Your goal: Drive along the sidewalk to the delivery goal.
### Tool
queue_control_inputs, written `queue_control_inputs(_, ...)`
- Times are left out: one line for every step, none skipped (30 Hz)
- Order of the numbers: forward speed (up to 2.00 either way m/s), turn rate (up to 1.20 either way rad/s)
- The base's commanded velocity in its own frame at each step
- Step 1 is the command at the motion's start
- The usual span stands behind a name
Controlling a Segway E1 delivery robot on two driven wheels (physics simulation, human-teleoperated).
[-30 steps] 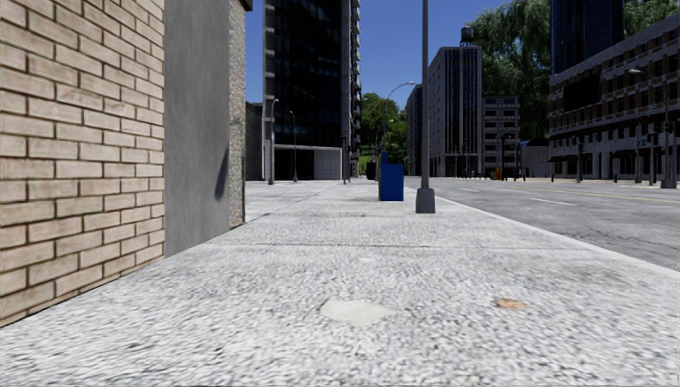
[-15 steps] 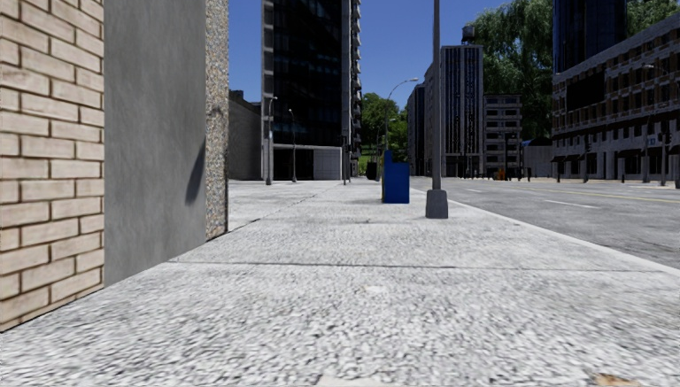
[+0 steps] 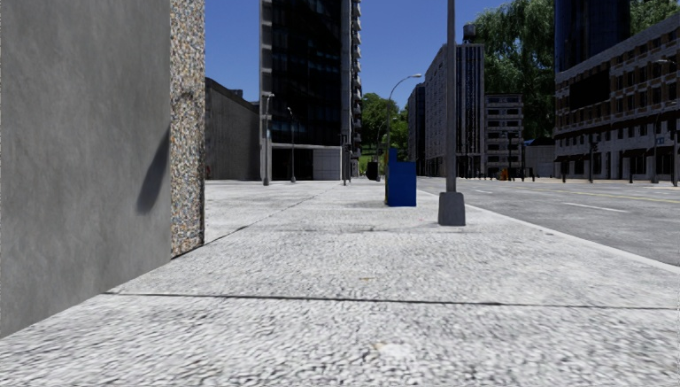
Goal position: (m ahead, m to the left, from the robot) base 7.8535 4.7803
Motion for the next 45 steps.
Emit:
queue_control_inputs(1.74,0.00)
queue_control_inputs(1.81,0.00)
queue_control_inputs(1.81,0.00)
queue_control_inputs(1.89,0.00)
queue_control_inputs(1.96,0.00)
queue_control_inputs(2.00,0.00)
queue_control_inputs(2.00,0.00)
queue_control_inputs(2.00,0.00)
queue_control_inputs(2.00,0.00)
queue_control_inputs(2.00,0.00)
queue_control_inputs(2.00,0.00)
queue_control_inputs(2.00,0.00)
queue_control_inputs(2.00,0.00)
queue_control_inputs(2.00,0.00)
queue_control_inputs(2.00,0.00)
queue_control_inputs(2.00,0.01)
queue_control_inputs(2.00,0.12)
queue_control_inputs(2.00,0.12)
queue_control_inputs(2.00,0.17)
queue_control_inputs(2.00,0.21)
queue_control_inputs(2.00,0.25)
queue_control_inputs(2.00,0.25)
queue_control_inputs(2.00,0.27)
queue_control_inputs(2.00,0.27)
queue_control_inputs(2.00,0.27)
queue_control_inputs(2.00,0.27)
queue_control_inputs(2.00,0.27)
queue_control_inputs(2.00,0.27)
queue_control_inputs(2.00,0.27)
queue_control_inputs(2.00,0.27)
queue_control_inputs(2.00,0.28)
queue_control_inputs(2.00,0.32)
queue_control_inputs(2.00,0.32)
queue_control_inputs(2.00,0.34)
queue_control_inputs(2.00,0.35)
queue_control_inputs(2.00,0.35)
queue_control_inputs(2.00,0.35)
queue_control_inputs(2.00,0.35)
queue_control_inputs(2.00,0.35)
queue_control_inputs(2.00,0.35)
queue_control_inputs(2.00,0.35)
queue_control_inputs(2.00,0.35)
queue_control_inputs(2.00,0.35)
queue_control_inputs(2.00,0.35)
queue_control_inputs(2.00,0.35)
